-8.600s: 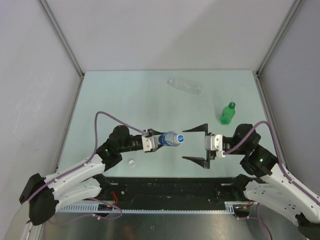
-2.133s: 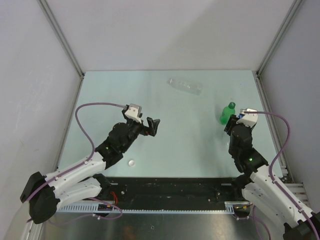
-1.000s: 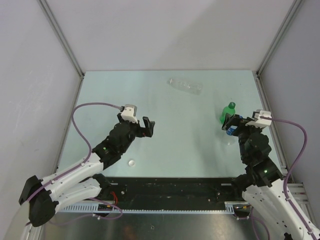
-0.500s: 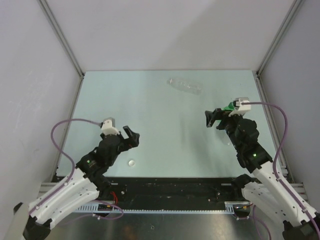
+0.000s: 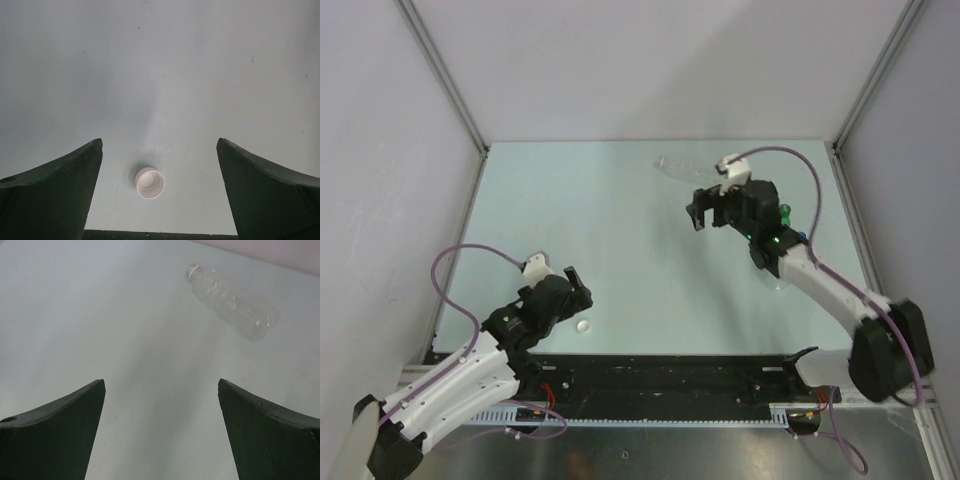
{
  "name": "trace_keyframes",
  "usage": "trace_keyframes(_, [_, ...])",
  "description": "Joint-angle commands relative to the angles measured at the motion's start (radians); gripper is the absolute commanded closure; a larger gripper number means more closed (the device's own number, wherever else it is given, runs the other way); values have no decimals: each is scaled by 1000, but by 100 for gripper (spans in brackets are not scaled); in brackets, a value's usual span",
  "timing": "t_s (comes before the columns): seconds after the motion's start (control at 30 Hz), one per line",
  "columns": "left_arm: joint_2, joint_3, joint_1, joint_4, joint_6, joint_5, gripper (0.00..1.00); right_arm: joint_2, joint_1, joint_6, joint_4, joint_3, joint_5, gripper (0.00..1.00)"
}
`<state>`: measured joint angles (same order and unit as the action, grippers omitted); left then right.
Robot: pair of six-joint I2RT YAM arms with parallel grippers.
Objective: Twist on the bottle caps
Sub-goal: Pick up the plastic bottle at the center of the board.
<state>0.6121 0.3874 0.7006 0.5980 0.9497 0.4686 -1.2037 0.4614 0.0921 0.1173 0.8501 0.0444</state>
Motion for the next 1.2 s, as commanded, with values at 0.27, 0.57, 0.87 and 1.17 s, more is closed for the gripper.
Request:
trace_keyframes(0.27, [4, 123, -9, -8, -89, 30, 0, -685, -60, -834, -97, 510, 14, 1])
trace_keyframes(0.57, [-57, 116, -9, -8, -105, 23, 1, -1069, -157, -898, -454, 1029, 83, 16])
trace_keyframes(0.87, [-67, 115, -9, -8, -121, 11, 1, -1161, -182, -965, -636, 1152, 262, 30])
trace_keyframes(1.17, [-119, 84, -9, -2, -117, -43, 0, -1072, -155, -822, -584, 1048, 239, 58])
